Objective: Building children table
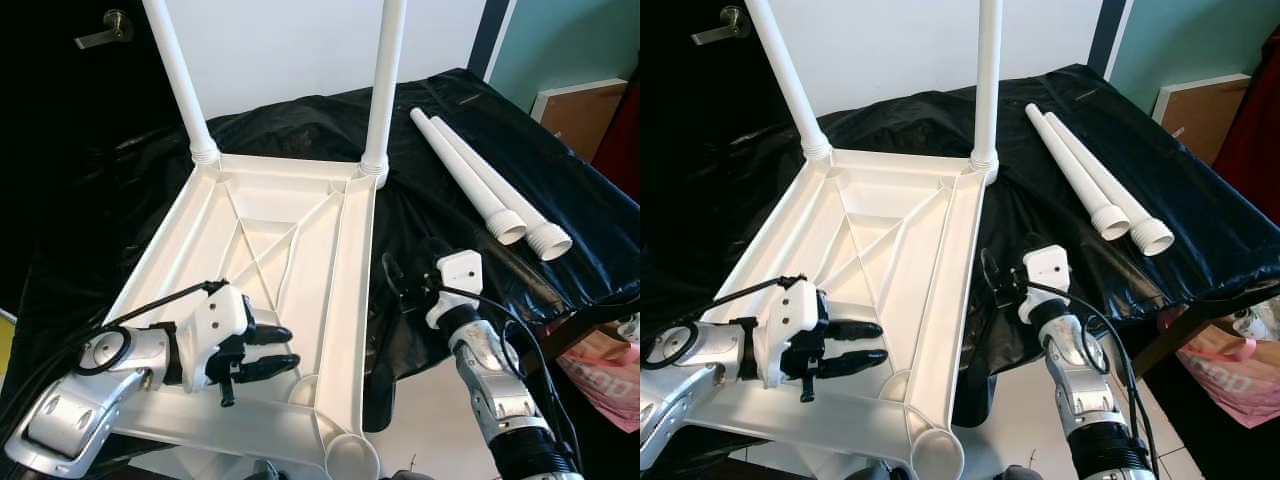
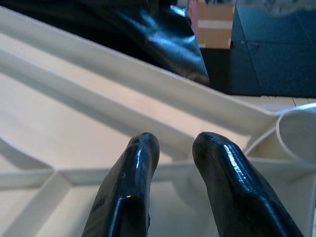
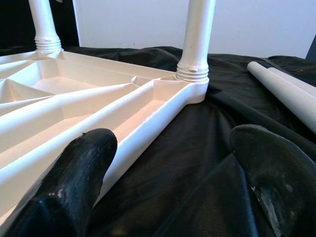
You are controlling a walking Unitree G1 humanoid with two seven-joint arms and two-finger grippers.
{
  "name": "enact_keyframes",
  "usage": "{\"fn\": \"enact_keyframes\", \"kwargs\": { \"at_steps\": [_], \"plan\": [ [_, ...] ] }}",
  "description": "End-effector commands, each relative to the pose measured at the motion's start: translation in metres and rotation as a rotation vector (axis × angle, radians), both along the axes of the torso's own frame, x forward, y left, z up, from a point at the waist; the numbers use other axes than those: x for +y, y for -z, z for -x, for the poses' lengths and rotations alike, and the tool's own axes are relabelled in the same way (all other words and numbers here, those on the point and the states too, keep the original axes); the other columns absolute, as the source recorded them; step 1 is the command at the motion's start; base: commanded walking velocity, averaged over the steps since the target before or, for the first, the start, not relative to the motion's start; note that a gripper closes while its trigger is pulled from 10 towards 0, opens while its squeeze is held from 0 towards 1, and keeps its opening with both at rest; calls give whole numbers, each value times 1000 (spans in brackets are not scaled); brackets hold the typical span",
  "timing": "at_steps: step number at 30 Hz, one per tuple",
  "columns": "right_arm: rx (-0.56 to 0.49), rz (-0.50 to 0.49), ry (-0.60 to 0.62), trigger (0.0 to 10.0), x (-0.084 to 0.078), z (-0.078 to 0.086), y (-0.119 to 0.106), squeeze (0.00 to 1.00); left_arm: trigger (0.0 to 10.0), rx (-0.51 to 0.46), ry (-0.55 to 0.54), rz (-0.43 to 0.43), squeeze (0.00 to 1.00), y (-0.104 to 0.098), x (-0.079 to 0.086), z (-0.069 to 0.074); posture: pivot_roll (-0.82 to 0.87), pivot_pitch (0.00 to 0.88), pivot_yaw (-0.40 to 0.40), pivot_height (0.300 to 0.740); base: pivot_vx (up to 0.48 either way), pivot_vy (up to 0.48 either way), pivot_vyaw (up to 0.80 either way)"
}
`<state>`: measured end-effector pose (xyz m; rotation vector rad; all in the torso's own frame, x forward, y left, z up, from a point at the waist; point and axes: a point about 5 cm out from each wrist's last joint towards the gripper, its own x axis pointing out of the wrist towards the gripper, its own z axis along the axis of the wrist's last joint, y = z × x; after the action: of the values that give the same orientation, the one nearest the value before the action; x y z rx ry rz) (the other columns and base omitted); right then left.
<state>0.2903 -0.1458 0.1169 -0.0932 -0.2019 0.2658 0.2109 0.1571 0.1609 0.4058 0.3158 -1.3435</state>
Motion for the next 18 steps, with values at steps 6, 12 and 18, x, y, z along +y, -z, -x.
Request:
{"fn": "enact_keyframes", "kwargs": {
  "at_steps": [6,12,18],
  "plan": [
    [30,5,0,10000,0,0,1,0,10000,-119,-55,-100,0,8,6,-18,-41,76,20,740,0,0,0],
    [23,-3,-15,10000,7,-2,-2,0,10000,-201,-174,-119,0,8,6,-45,-47,75,25,740,0,0,0],
    [21,-5,-7,10000,6,-3,-4,0,10000,-293,-239,-179,0,11,11,-64,-60,71,32,740,0,0,0]
  ]
}}
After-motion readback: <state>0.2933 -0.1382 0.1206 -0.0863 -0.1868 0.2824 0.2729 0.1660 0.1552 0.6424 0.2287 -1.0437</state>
